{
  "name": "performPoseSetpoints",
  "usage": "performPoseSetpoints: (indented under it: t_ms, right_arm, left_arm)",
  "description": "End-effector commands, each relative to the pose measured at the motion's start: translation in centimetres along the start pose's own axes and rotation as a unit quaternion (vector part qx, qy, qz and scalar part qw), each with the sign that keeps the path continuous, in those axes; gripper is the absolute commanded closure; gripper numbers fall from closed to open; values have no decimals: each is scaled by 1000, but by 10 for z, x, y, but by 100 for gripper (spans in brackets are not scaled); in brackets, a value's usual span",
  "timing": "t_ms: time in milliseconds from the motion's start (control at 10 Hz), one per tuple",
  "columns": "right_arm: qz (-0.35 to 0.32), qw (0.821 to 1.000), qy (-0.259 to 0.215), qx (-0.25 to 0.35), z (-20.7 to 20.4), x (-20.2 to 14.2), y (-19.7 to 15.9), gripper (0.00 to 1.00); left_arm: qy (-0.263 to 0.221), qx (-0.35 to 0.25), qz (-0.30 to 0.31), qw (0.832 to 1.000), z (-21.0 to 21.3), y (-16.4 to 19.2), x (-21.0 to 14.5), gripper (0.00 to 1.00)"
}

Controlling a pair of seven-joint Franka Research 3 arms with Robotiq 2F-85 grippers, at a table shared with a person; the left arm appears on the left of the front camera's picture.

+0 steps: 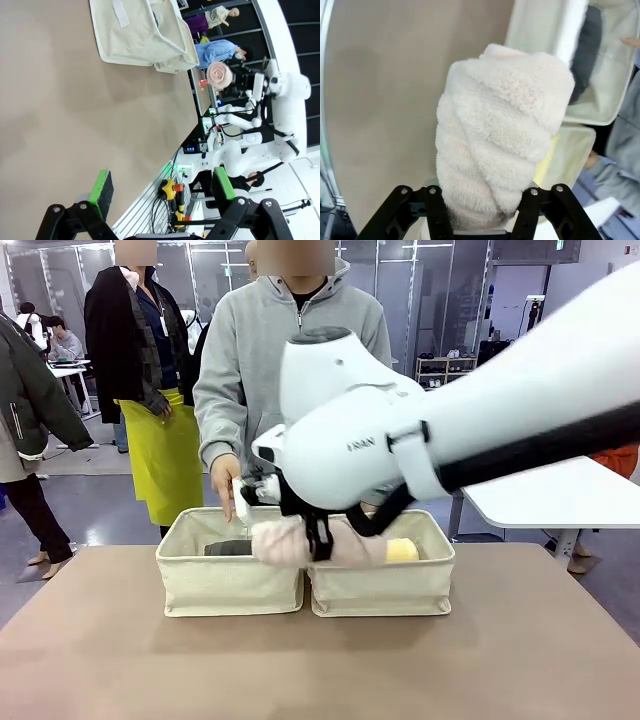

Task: Divide the towels into two baskets.
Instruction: Pick up one hotel-folded towel from the bottom of the table and place it in the Fabric basket indicated by the person.

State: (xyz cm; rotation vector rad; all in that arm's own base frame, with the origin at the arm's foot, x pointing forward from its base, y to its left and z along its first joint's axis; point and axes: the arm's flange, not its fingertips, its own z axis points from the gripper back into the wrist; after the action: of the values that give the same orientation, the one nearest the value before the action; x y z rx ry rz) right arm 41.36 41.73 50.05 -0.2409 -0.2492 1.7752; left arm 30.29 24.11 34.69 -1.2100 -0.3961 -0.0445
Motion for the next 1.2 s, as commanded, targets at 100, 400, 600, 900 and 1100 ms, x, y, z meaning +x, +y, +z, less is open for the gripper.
performPoseSetpoints:
  t_ms: [100, 400, 600, 900, 1100]
  right_arm:
    - [49, 998, -8, -24, -9, 59, -67, 64]
    - [28, 999, -7, -39, -38, 103, -107, 64]
    - [15, 998, -7, -58, -64, 123, -123, 64]
    - [17, 998, -23, -56, -98, 139, -146, 64]
    - [2, 998, -32, -46, -122, 139, -154, 64]
  left_arm:
    - [1, 3, 2, 1000, 3, -1, -1, 0]
    - [1, 3, 2, 1000, 3, -1, -1, 0]
    - [1, 3, 2, 1000, 3, -1, -1, 0]
    - [1, 3, 2, 1000, 3, -1, -1, 0]
    - [1, 3, 2, 1000, 3, -1, -1, 0]
